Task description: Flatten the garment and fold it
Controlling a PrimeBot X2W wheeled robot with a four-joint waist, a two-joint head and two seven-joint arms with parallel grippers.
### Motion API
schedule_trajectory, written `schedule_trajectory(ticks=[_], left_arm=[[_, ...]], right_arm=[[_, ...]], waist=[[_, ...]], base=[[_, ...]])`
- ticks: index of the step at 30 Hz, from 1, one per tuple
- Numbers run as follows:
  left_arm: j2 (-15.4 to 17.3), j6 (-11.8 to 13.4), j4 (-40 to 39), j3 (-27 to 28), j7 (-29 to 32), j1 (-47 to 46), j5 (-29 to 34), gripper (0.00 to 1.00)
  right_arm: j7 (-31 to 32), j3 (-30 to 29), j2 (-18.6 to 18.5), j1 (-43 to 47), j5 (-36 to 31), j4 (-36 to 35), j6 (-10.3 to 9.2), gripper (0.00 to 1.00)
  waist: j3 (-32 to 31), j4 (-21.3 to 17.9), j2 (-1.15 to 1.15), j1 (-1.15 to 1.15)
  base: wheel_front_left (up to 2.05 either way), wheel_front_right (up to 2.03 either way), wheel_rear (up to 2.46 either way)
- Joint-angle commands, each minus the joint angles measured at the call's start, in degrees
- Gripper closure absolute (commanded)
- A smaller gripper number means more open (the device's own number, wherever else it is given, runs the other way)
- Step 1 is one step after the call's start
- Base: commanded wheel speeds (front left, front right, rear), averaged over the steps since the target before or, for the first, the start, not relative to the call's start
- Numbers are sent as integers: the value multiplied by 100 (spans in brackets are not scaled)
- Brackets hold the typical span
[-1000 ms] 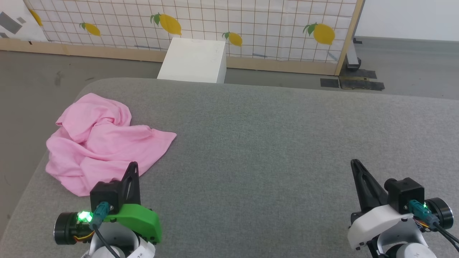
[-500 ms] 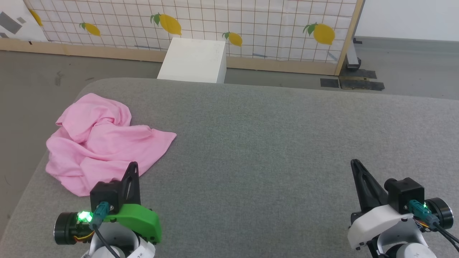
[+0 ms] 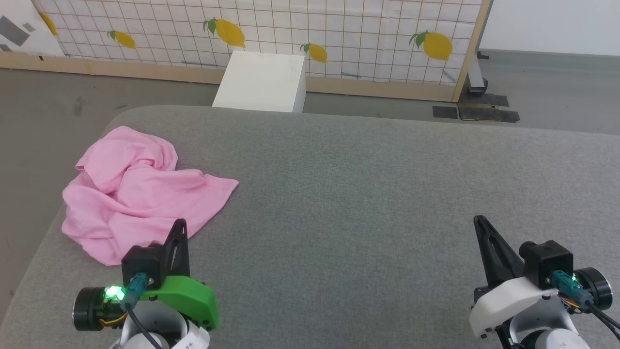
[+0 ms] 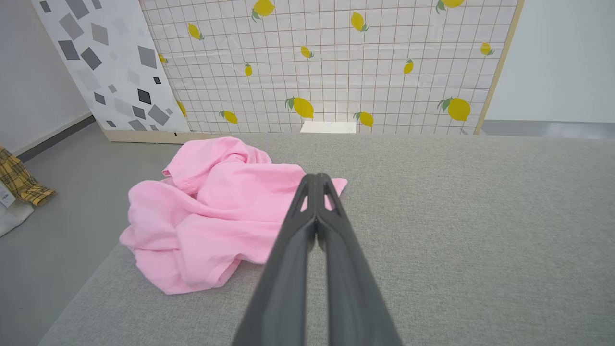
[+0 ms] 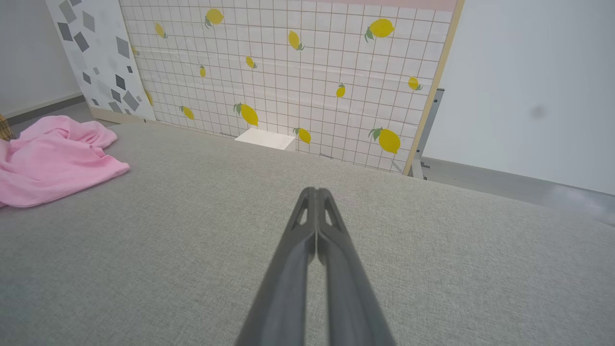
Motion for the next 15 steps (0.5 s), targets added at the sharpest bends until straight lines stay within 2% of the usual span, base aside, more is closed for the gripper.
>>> schedule_trajectory(ticks=[1,11,12,15], left_arm=[[-17,38,-15,23,8,67,73,100],[-17,38,-15,23,8,67,73,100],[0,0,0,0,0,0,-1,0],[0,1,2,-12,-2,-1,-29,0]], right_arm=[[1,10,16,-90,-36,-31,-9,100],[1,10,16,-90,-36,-31,-9,100],[0,0,0,0,1,0,0,0],[-1,-2,-3,2,5,3,1,0]], waist=[[0,0,0,0],[0,0,0,0],[0,0,0,0],[0,0,0,0]], base=[[0,0,0],[0,0,0],[0,0,0],[0,0,0]])
